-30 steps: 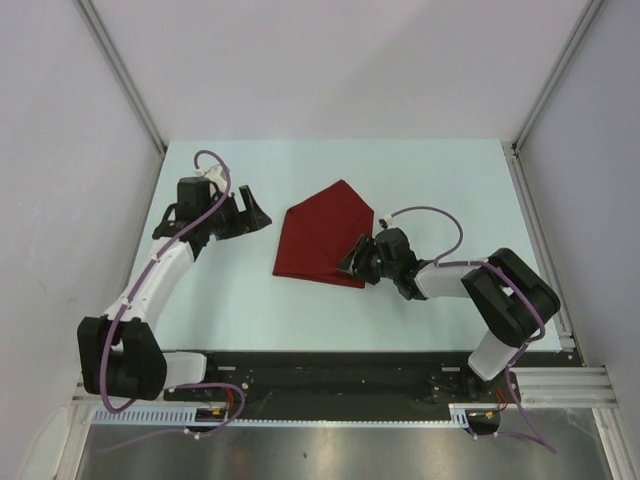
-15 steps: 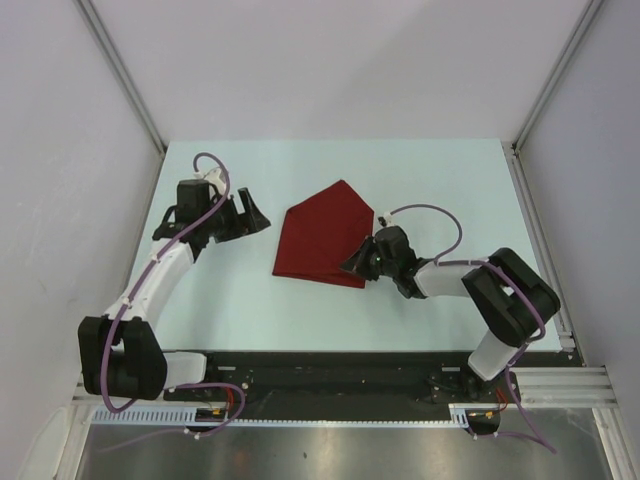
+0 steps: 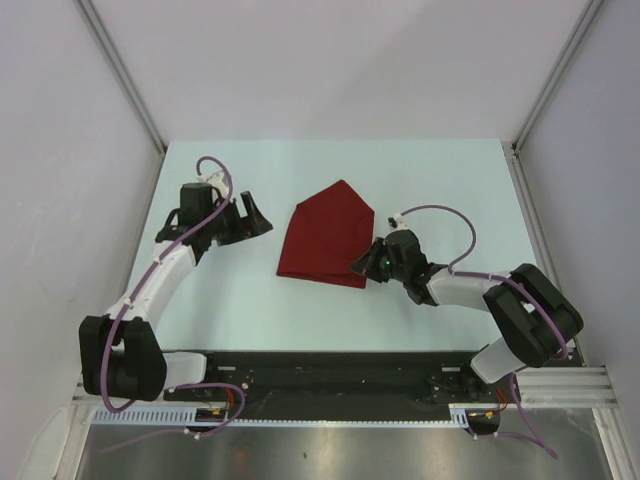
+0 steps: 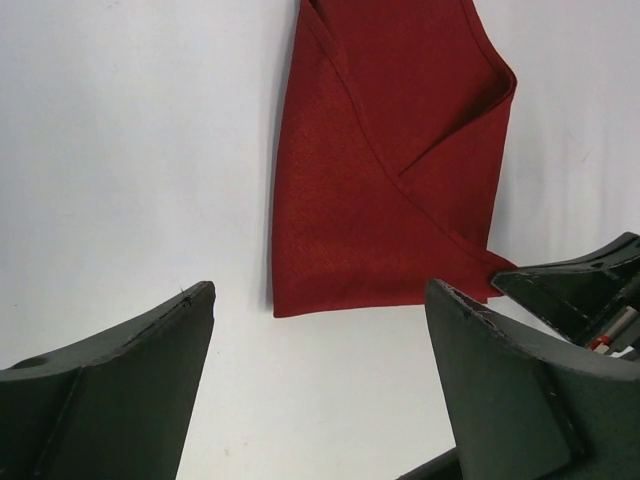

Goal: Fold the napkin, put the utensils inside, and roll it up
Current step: Fold the napkin, then roll the napkin with the utensil

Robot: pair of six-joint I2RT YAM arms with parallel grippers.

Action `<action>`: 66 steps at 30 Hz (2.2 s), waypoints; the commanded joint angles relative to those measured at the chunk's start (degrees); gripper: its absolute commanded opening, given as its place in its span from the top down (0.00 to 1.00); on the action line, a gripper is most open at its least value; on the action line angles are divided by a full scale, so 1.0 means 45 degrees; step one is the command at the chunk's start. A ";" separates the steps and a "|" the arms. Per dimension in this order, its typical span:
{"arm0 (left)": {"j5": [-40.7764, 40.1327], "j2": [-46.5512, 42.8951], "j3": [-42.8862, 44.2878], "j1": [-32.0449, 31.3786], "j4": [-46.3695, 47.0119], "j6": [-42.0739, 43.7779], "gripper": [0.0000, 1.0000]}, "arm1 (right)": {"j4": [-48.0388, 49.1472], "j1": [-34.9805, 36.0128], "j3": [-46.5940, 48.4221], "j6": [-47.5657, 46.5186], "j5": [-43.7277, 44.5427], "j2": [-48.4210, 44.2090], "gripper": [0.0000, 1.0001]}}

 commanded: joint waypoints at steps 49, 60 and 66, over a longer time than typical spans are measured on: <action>0.1271 0.3599 -0.6419 -0.3066 0.9309 -0.5633 0.59 | 0.0148 -0.0912 -0.1739 -0.1276 0.1006 -0.0276 1.00; 0.1544 0.3892 -0.5796 -0.3144 0.8920 -0.5694 0.98 | -0.0317 -0.0796 -0.1096 -0.2640 0.0849 -0.1111 0.80; 0.1486 0.3638 -0.4469 -0.3125 0.6987 -0.5147 1.00 | -0.1296 0.1095 -0.0314 -0.6036 0.3501 -0.2911 0.32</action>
